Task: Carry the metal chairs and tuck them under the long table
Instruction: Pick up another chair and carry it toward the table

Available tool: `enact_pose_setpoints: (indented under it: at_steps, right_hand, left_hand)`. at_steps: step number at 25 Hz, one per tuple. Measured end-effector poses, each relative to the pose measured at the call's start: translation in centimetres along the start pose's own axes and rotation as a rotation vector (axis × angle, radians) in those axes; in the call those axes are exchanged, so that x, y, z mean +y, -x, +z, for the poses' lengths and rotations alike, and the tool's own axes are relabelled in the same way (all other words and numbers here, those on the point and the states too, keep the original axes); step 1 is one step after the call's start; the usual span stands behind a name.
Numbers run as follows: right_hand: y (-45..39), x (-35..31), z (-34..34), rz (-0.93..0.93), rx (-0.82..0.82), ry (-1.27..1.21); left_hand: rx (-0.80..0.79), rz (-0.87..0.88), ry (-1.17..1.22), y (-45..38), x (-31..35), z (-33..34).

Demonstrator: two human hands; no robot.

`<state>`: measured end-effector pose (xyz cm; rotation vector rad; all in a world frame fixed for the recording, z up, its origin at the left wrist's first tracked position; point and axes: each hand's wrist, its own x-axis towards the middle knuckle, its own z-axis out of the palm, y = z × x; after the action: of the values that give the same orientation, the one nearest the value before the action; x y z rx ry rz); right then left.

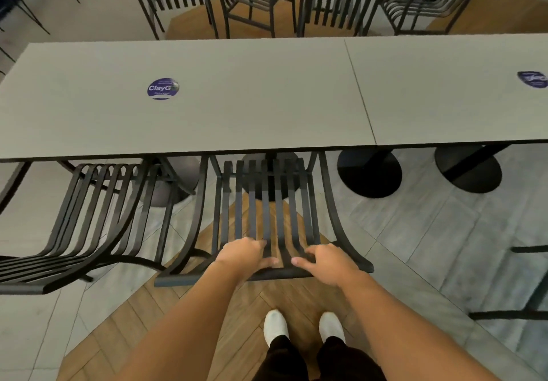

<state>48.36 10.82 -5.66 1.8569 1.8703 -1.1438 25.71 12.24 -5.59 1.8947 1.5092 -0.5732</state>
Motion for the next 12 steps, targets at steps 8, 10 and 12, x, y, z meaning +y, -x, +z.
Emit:
enact_pose_setpoints:
  at_steps: [8, 10, 12]
  right_hand:
    - [2.4, 6.8, -2.5, 0.176, 0.285, -0.092]
    - [3.2, 8.7, -2.8, 0.218, 0.322, -0.102]
    - [4.3, 11.2, -3.1, 0.271, 0.365, -0.132]
  left_hand:
    - [0.088, 0.187, -0.062, -2.6, 8.2, -3.3]
    - [0.081, 0.222, -0.097, -3.1, 10.1, -3.9]
    - [0.079, 0.273, -0.129, -3.9, 12.6, -4.3]
